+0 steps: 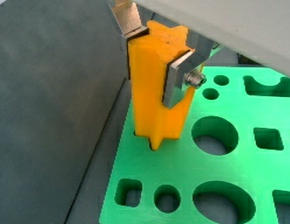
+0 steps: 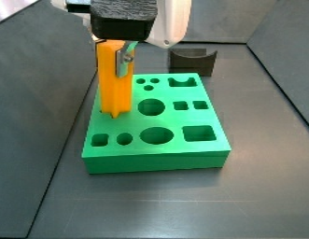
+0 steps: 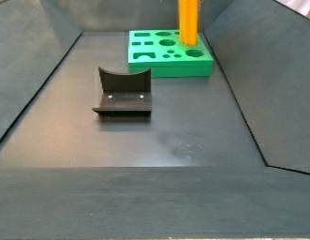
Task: Pick up the star object. Move up. Place the star object on the fixture. Regrasp the star object. Move to above the board. Insert the star object.
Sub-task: Insert the star object.
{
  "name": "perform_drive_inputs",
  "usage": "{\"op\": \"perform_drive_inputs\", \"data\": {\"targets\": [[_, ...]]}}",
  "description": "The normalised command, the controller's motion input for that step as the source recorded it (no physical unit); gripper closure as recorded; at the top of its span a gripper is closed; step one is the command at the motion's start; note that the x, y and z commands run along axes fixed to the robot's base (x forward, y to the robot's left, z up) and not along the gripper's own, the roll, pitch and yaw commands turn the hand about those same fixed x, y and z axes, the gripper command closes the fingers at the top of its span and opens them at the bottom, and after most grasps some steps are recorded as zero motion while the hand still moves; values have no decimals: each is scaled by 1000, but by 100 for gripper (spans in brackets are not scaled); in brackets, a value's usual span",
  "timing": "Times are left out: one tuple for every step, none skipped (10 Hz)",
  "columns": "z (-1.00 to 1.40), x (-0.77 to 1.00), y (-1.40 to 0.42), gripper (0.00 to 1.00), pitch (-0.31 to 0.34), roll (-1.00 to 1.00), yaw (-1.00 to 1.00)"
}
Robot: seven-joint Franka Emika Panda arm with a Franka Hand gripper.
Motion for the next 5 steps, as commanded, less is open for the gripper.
{"op": "perform_drive_inputs", "data": {"targets": [[-1000,17,-200,100,-19,0,80],[-1000,26,-169,100,-27,0,97],[-1000,0,-120,100,-3,1,129],[-1000,0,-34,100,-49,0,111],[-1000,0,-49,100,-59,-16,114]]}}
